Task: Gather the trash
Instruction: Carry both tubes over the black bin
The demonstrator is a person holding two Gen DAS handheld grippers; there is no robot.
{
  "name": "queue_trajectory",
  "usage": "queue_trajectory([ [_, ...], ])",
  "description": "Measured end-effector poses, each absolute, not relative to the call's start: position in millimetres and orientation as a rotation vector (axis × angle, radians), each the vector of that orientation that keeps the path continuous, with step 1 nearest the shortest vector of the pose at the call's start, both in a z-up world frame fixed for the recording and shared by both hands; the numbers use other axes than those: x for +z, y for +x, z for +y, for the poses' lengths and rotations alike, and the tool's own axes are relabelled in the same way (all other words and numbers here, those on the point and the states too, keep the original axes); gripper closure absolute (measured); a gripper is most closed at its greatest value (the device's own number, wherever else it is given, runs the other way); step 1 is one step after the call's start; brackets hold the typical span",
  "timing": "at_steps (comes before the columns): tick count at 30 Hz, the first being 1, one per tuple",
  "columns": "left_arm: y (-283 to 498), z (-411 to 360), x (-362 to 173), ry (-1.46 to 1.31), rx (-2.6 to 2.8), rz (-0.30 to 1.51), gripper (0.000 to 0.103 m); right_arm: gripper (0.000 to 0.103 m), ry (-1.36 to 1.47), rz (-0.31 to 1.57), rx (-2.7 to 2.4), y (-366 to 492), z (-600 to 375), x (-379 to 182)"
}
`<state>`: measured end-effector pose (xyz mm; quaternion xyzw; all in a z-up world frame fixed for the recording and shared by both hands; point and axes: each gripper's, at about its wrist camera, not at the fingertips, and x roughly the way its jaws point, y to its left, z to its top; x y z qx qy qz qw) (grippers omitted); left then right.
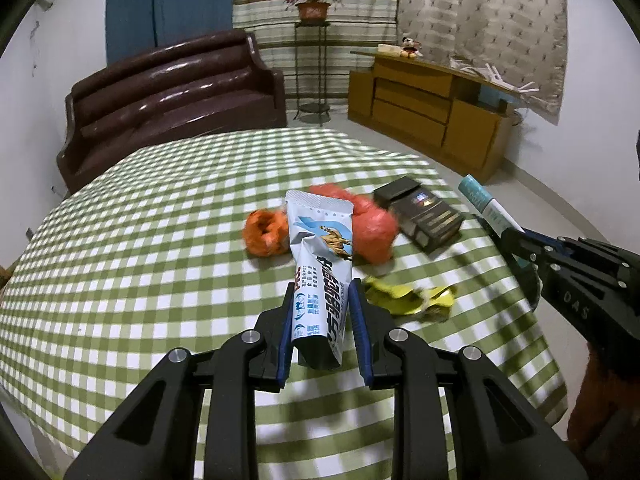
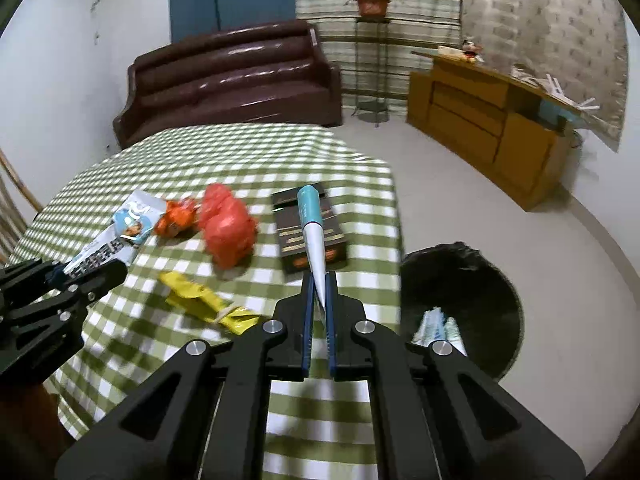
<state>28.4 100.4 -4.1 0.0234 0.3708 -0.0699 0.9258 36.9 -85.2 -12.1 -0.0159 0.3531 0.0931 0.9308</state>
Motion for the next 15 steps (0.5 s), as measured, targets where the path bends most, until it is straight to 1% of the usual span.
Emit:
queue_trajectory([
  [10,47.6,38.0,8.0,0.086,-0.269,0.693,0.077,0.097,0.007,0.685,0.041,46.2,-140.7,-5.6],
  [15,61.3,4.0,5.9,0.107,-0.319,0.683,0.077,0.097,0.023,0.676,-0.022,48.3,-164.4,-8.5],
])
